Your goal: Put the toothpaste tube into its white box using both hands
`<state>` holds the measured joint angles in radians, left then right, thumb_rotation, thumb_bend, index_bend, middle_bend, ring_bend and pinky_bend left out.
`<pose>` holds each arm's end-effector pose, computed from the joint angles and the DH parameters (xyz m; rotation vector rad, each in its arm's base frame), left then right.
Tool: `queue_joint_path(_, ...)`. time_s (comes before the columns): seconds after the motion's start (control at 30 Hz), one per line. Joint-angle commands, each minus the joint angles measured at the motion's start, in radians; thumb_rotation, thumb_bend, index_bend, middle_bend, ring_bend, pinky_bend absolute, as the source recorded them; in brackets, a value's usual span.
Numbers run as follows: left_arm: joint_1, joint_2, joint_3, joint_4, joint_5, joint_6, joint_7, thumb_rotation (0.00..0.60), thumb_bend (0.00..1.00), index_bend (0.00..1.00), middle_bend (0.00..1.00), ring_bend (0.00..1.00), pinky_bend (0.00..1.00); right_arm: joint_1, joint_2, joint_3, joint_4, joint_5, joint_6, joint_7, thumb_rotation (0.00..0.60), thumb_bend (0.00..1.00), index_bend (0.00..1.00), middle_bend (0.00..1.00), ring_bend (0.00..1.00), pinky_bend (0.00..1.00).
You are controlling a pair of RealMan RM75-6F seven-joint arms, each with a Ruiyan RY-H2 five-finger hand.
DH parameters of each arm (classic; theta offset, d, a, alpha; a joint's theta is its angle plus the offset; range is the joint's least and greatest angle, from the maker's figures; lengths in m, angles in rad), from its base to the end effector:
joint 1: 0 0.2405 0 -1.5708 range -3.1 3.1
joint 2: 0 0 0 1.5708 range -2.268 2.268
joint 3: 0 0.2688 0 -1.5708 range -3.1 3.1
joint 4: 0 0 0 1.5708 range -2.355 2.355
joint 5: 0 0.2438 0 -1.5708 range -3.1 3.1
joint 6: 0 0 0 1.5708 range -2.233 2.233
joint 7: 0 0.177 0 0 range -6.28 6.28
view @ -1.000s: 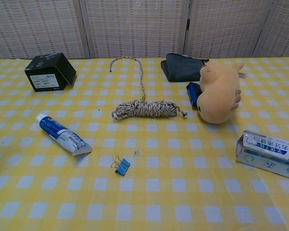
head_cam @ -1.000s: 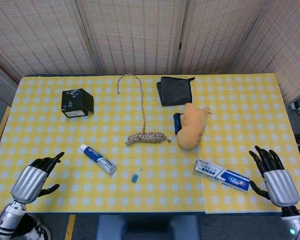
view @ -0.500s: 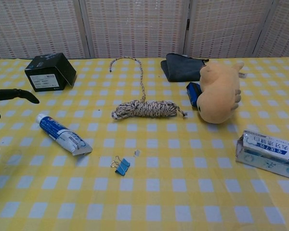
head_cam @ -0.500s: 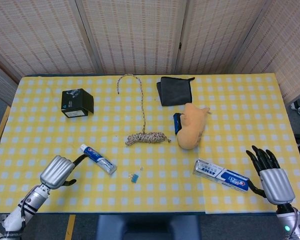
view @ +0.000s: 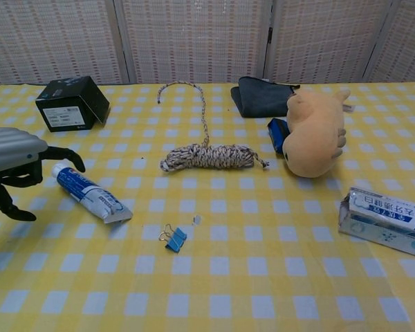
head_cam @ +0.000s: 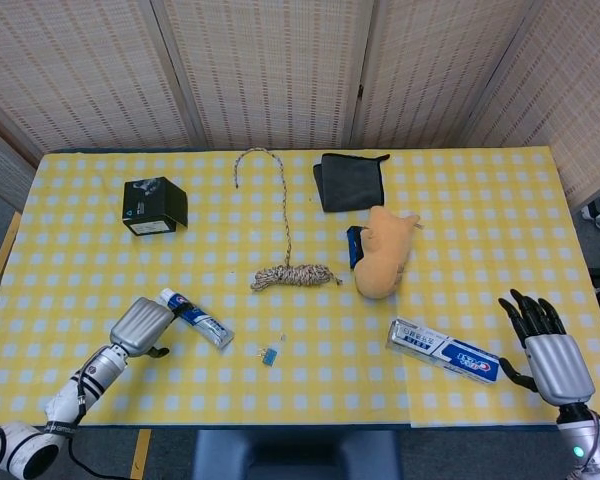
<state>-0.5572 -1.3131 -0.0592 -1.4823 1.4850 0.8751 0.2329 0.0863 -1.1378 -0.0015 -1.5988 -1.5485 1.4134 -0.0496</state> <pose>-0.2484 0.3387 -0.0147 -2.0813 -0.7570 -0.6710 -0.3383 -0.2043 0.1050 1.5121 -0.9369 0.8202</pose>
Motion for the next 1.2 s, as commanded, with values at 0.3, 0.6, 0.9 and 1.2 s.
queue_joint_path(0.3, -0.045, -0.054, 0.015, 0.038, -0.01, -0.018, -0.003, 0.6, 0.19, 0.32, 1.0, 1.0, 1.0, 0.004, 0.0, 0.0, 0.003, 0.019, -0.02, -0.004, 0.6, 0.32, 0.0, 0.0, 0.0, 0.0)
queue_joint_path(0.6, -0.076, -0.099, 0.029, 0.05, 0.017, -0.013, -0.028, 0.6, 0.21, 0.33, 1.0, 1.0, 1.0, 0.003, 0.005, -0.003, 0.001, 0.018, -0.02, -0.001, 0.6, 0.32, 0.0, 0.0, 0.0, 0.0)
queue_joint_path(0.9, -0.105, -0.137, 0.032, 0.101, 0.017, -0.018, -0.029, 0.6, 0.28, 0.37, 1.0, 1.0, 1.0, -0.005, 0.014, -0.004, -0.003, 0.018, -0.008, 0.008, 0.6, 0.32, 0.0, 0.0, 0.0, 0.0)
queue_joint_path(1.2, -0.124, -0.168, 0.042, 0.152, 0.022, -0.022, -0.079, 0.6, 0.29, 0.4, 1.0, 1.0, 1.0, -0.006, 0.017, -0.005, -0.006, 0.026, -0.014, 0.003, 0.6, 0.32, 0.0, 0.0, 0.0, 0.0)
